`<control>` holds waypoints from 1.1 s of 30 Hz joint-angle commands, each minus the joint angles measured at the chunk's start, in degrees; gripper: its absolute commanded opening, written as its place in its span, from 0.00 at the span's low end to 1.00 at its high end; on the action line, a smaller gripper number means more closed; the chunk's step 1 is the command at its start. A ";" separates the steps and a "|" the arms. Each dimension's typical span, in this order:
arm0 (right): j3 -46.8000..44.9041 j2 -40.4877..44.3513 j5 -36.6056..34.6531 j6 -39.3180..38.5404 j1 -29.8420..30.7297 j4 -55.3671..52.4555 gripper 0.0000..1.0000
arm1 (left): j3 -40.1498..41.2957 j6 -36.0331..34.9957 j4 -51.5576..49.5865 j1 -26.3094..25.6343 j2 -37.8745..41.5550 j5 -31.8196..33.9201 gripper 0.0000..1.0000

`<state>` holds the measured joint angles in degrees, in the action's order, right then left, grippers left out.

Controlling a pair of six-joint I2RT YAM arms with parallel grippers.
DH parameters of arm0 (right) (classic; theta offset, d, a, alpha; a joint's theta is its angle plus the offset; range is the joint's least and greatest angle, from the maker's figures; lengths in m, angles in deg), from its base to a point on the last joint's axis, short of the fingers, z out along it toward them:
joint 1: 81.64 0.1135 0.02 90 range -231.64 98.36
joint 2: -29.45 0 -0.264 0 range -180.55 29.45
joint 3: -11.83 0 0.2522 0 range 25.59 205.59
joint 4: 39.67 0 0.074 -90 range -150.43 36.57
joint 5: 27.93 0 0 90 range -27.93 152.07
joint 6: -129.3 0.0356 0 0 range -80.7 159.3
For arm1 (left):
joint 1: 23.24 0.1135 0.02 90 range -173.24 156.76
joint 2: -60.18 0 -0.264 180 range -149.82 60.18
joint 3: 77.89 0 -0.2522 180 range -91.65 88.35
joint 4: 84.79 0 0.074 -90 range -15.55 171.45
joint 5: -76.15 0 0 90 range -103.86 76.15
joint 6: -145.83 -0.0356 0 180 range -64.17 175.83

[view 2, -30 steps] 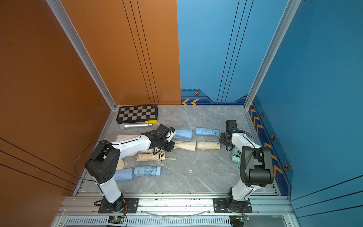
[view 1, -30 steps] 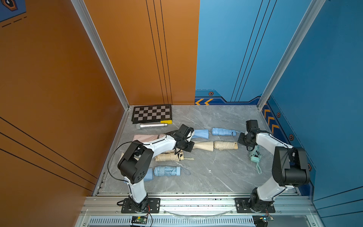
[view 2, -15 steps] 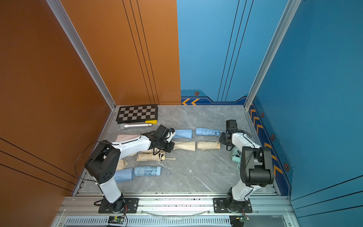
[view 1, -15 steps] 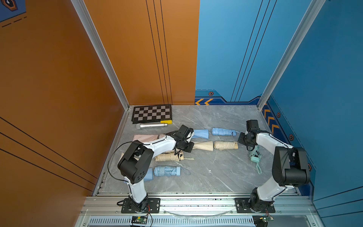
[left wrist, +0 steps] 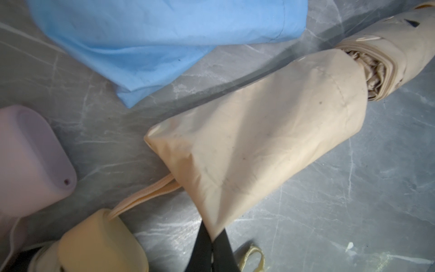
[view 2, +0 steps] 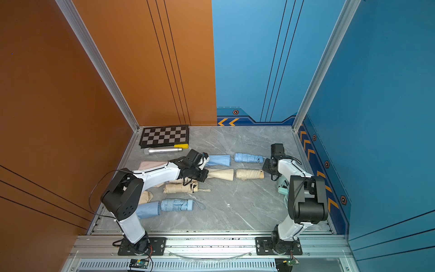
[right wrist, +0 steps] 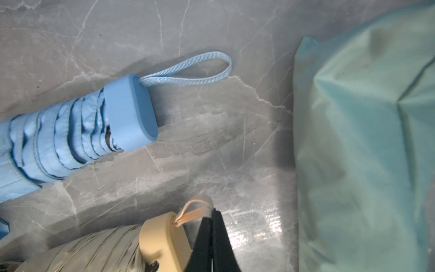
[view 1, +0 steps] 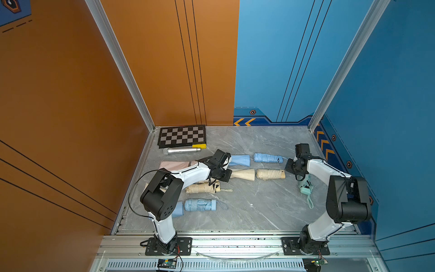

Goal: Take umbrellas out of sleeves
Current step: Place the umbrella sleeve at the center of the board.

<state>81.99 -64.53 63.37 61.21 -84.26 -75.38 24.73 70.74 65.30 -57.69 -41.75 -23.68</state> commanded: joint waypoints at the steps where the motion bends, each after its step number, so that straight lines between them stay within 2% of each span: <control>1: 1.17 -0.72 -0.16 0.95 -0.33 0.51 0.02 | 0.93 1.14 1.11 0.77 1.82 0.73 0.00; 33: 0.90 -0.59 -0.45 1.88 -0.38 0.51 0.08 | 4.20 3.00 4.80 1.89 3.13 -0.71 0.01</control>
<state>81.99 -64.53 63.39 61.91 -84.26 -75.30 28.01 73.30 70.07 -56.23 -40.40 -23.75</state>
